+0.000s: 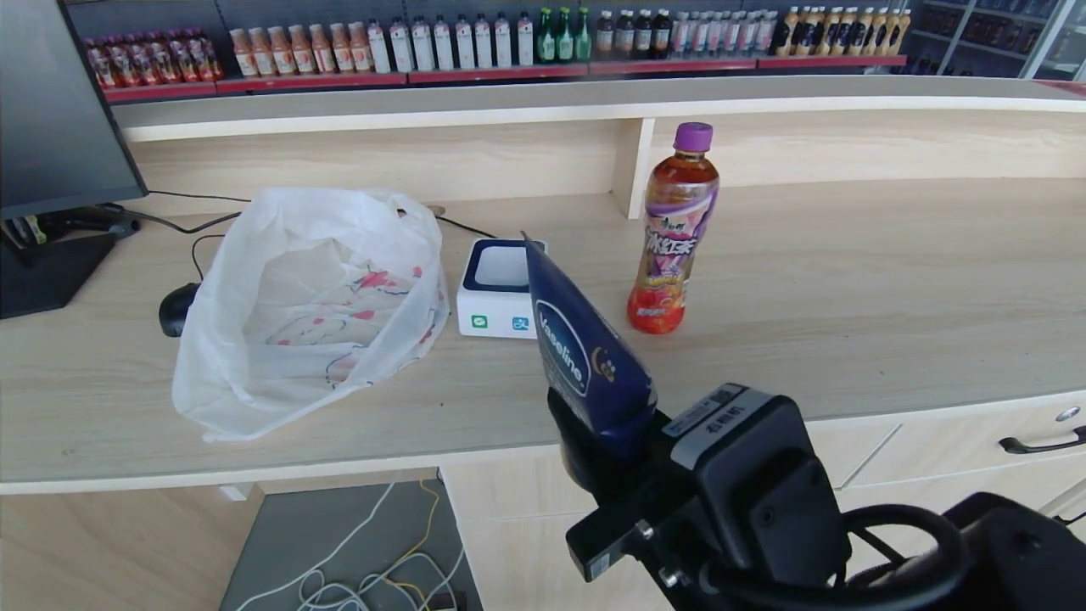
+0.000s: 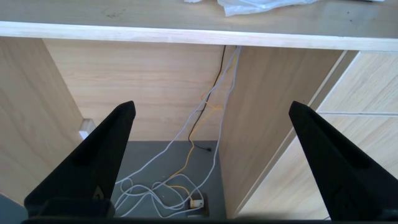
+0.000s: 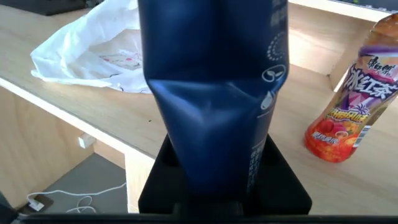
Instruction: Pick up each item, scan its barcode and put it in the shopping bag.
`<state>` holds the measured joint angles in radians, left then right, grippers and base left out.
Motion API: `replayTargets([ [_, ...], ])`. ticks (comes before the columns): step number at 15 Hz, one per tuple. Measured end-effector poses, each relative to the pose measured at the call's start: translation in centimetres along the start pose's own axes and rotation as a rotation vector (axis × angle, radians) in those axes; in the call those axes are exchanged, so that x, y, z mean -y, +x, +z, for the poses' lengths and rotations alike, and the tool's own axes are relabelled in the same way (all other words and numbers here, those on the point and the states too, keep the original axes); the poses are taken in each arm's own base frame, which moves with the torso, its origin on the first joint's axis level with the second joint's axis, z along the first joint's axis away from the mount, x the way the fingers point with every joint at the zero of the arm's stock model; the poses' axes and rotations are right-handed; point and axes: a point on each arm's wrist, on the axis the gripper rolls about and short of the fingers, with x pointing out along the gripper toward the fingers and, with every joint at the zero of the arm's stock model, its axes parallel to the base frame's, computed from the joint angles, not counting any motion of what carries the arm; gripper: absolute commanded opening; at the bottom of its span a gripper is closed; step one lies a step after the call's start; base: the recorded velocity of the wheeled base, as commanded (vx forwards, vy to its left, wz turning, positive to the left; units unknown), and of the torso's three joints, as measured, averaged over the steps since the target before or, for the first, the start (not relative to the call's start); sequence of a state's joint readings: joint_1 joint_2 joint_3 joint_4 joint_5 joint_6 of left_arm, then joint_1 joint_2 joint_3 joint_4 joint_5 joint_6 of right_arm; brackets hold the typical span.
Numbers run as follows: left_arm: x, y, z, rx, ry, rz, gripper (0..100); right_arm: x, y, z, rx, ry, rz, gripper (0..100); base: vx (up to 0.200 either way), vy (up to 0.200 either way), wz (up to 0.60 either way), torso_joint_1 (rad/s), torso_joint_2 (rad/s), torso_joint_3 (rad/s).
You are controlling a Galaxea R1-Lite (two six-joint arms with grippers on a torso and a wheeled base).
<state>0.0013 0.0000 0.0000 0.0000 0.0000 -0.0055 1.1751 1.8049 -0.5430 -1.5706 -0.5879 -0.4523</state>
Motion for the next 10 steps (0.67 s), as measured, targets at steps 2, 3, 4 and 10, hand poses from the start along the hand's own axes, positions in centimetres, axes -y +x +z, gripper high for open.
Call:
replayTargets([
  [2, 0.0, 0.0, 0.0, 0.0, 0.0, 0.0, 100, 0.3, -0.1, 1.0, 0.065, -0.092, 0.056, 0, 0.0, 0.0, 0.0, 0.0, 0.0, 0.0],
  [3, 0.0, 0.0, 0.0, 0.0, 0.0, 0.0, 100, 0.4, 0.1, 1.6, 0.107, -0.117, 0.079, 0, 0.0, 0.0, 0.0, 0.0, 0.0, 0.0],
  [4, 0.0, 0.0, 0.0, 0.0, 0.0, 0.0, 100, 0.4, 0.3, 2.1, 0.164, -0.145, 0.13, 0, 0.0, 0.0, 0.0, 0.0, 0.0, 0.0],
  [10, 0.0, 0.0, 0.0, 0.0, 0.0, 0.0, 100, 1.2, 1.4, 2.0, 0.39, -0.427, 0.328, 0, 0.0, 0.0, 0.0, 0.0, 0.0, 0.0],
])
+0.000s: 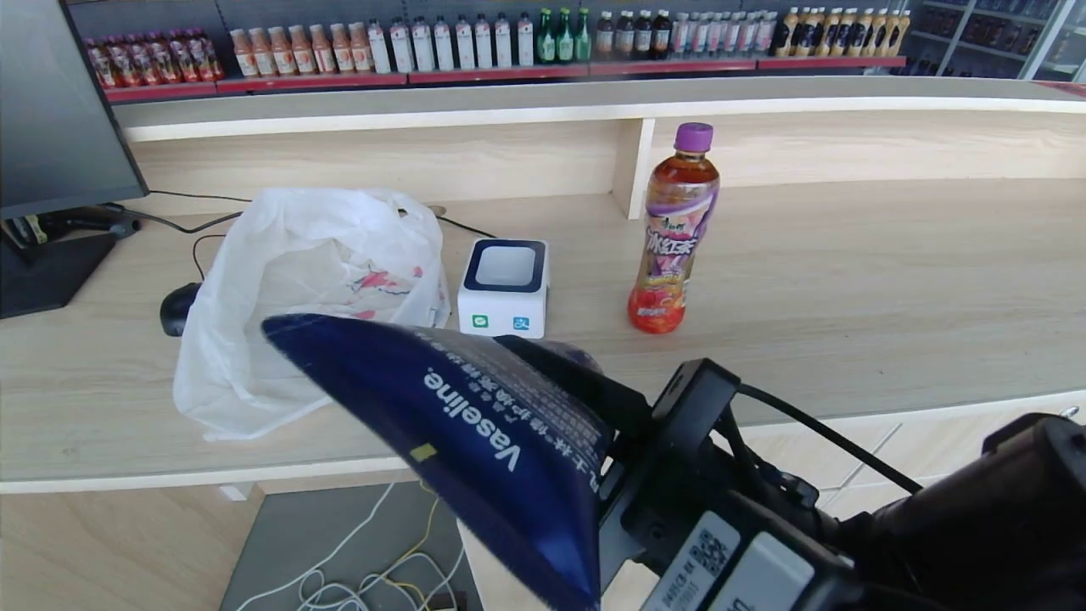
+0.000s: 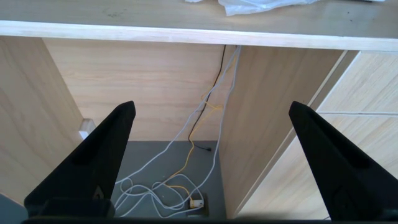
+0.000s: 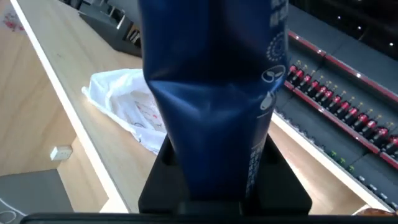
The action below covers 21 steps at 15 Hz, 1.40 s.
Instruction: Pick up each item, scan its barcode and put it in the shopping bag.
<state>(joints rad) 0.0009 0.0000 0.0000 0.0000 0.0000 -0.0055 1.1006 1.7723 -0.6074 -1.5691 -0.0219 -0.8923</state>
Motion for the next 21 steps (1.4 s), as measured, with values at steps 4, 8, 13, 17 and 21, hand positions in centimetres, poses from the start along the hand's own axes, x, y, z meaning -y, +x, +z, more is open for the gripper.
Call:
replayTargets([
  [4, 0.0, 0.0, 0.0, 0.0, 0.0, 0.0, 100, -0.2, -0.3, -0.3, 0.031, -0.187, 0.042, 0, 0.0, 0.0, 0.0, 0.0, 0.0, 0.0],
  [8, 0.0, 0.0, 0.0, 0.0, 0.0, 0.0, 100, 0.4, -0.4, -1.0, 0.029, -0.369, 0.039, 0, 0.0, 0.0, 0.0, 0.0, 0.0, 0.0],
  [13, 0.0, 0.0, 0.0, 0.0, 0.0, 0.0, 100, 1.1, -0.9, -0.1, 0.136, -0.529, 0.055, 0, 0.0, 0.0, 0.0, 0.0, 0.0, 0.0],
  [17, 0.0, 0.0, 0.0, 0.0, 0.0, 0.0, 100, 1.1, -0.4, 0.5, 0.178, -0.673, 0.032, 0, 0.0, 0.0, 0.0, 0.0, 0.0, 0.0],
  [21, 0.0, 0.0, 0.0, 0.0, 0.0, 0.0, 100, 1.2, -0.2, 2.1, 0.21, -0.869, -0.029, 0, 0.0, 0.0, 0.0, 0.0, 0.0, 0.0],
])
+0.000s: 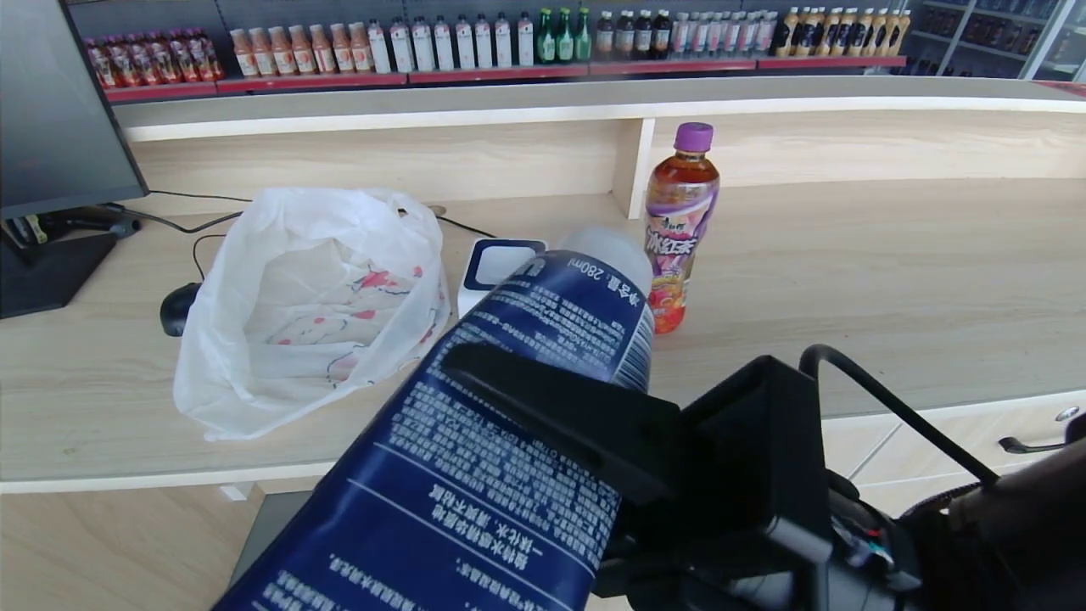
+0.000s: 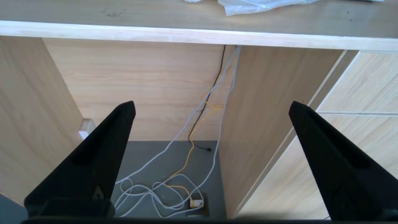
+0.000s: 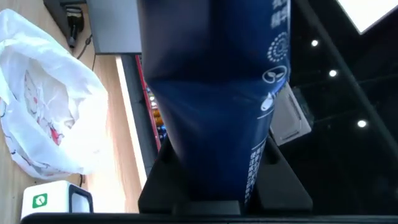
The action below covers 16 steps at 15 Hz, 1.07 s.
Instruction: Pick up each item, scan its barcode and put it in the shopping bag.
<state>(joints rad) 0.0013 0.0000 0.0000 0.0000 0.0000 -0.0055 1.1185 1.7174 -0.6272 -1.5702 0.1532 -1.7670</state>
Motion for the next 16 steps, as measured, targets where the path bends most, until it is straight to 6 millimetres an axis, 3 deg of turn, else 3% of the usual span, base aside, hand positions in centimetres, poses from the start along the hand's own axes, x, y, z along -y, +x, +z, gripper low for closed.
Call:
replayTargets([
  [5, 0.0, 0.0, 0.0, 0.0, 0.0, 0.0, 100, 1.3, -0.1, 0.8, 0.019, -0.096, -0.04, 0, 0.0, 0.0, 0.0, 0.0, 0.0, 0.0],
  [16, 0.0, 0.0, 0.0, 0.0, 0.0, 0.0, 100, 0.8, -0.5, 0.0, -0.029, -0.148, -0.005, 0, 0.0, 0.0, 0.0, 0.0, 0.0, 0.0],
])
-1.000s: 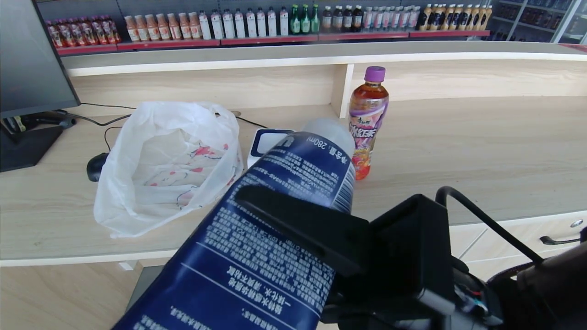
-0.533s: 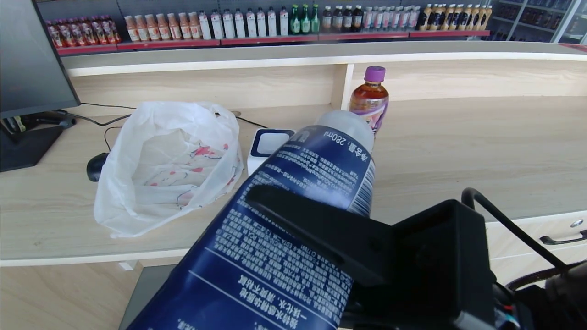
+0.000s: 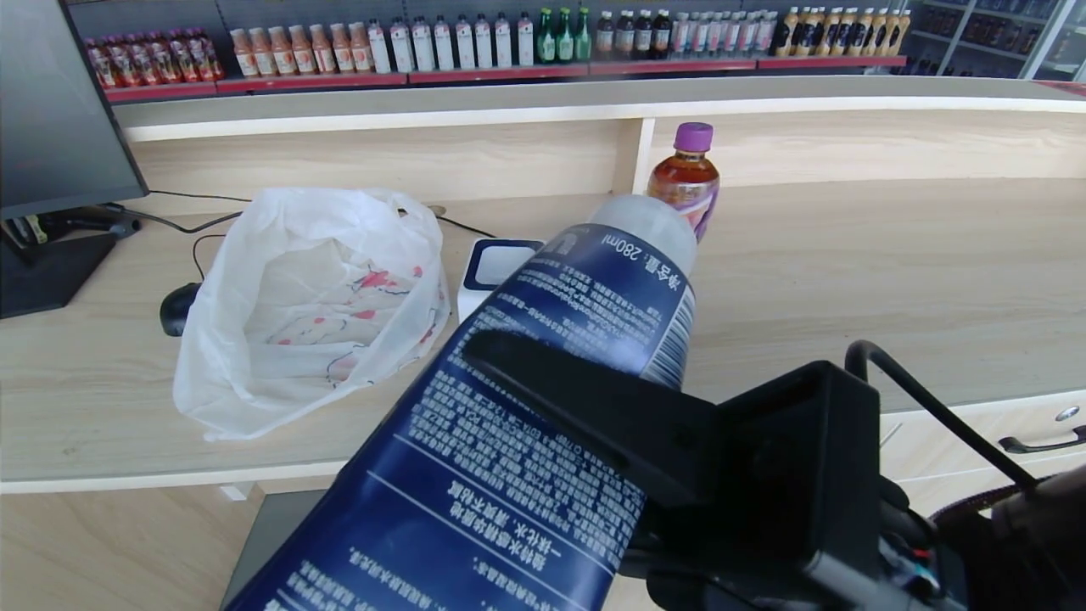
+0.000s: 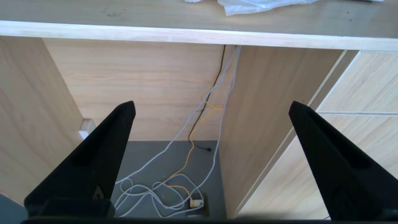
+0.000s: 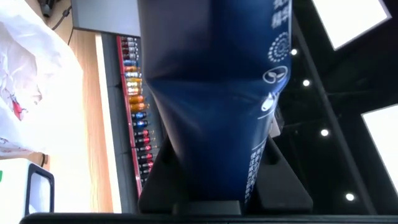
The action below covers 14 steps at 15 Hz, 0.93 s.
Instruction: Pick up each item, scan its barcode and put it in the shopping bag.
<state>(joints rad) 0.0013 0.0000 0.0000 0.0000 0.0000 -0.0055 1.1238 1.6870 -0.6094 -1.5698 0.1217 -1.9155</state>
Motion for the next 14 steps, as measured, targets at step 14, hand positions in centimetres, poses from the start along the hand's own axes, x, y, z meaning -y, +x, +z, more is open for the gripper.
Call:
replayTargets([
  [14, 0.0, 0.0, 0.0, 0.0, 0.0, 0.0, 100, -1.1, 0.4, 0.2, -0.033, 0.608, 0.027, 0, 0.0, 0.0, 0.0, 0.0, 0.0, 0.0],
])
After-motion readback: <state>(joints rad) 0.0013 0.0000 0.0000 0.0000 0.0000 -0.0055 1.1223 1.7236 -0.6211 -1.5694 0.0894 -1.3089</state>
